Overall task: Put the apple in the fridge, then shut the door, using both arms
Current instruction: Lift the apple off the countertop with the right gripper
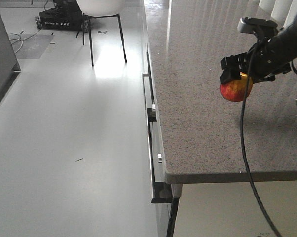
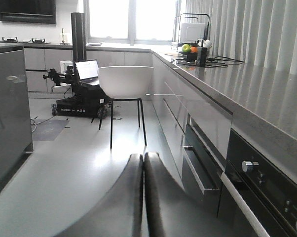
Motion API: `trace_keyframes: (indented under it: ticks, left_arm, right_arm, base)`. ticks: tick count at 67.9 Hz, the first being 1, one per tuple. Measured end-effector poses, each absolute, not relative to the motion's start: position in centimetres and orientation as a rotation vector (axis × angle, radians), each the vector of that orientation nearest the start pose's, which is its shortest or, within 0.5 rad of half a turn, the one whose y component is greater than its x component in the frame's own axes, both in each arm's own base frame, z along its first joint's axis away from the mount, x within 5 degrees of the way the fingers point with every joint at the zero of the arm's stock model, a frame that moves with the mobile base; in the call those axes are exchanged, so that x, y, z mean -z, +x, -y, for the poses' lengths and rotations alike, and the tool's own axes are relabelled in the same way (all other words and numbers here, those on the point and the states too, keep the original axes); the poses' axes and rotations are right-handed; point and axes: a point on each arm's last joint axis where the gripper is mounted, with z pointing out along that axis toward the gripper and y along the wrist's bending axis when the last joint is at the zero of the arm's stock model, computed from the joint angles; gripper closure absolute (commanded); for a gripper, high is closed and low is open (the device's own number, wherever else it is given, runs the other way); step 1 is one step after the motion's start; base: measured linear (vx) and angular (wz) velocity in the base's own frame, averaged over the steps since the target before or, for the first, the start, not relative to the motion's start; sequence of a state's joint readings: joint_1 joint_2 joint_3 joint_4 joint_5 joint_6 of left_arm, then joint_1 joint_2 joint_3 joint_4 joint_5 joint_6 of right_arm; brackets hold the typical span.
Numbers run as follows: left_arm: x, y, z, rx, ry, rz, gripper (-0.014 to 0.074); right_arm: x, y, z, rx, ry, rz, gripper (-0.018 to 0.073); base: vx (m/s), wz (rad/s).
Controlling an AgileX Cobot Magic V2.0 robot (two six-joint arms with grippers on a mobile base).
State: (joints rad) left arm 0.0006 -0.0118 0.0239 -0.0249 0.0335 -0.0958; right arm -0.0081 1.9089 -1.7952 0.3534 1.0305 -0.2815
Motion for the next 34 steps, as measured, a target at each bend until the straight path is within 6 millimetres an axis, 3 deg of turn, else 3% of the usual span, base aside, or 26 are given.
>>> trace_keyframes:
  ticks: [9, 34]
  left_arm:
    - [-20.3, 5.6, 0.0, 0.096, -0.092, -1.527, 0.0603]
    - [-20.3, 5.6, 0.0, 0.096, -0.092, -1.527, 0.0603]
  right_arm:
    - [-32.9, 38.3, -3.3, -0.477, -0.314, -2.522, 0.0363]
    - [-32.8, 27.1, -5.2, -0.721, -0.469, -2.399, 0.0363]
  base:
    - [0.0, 0.0]
    - [0.0, 0.0]
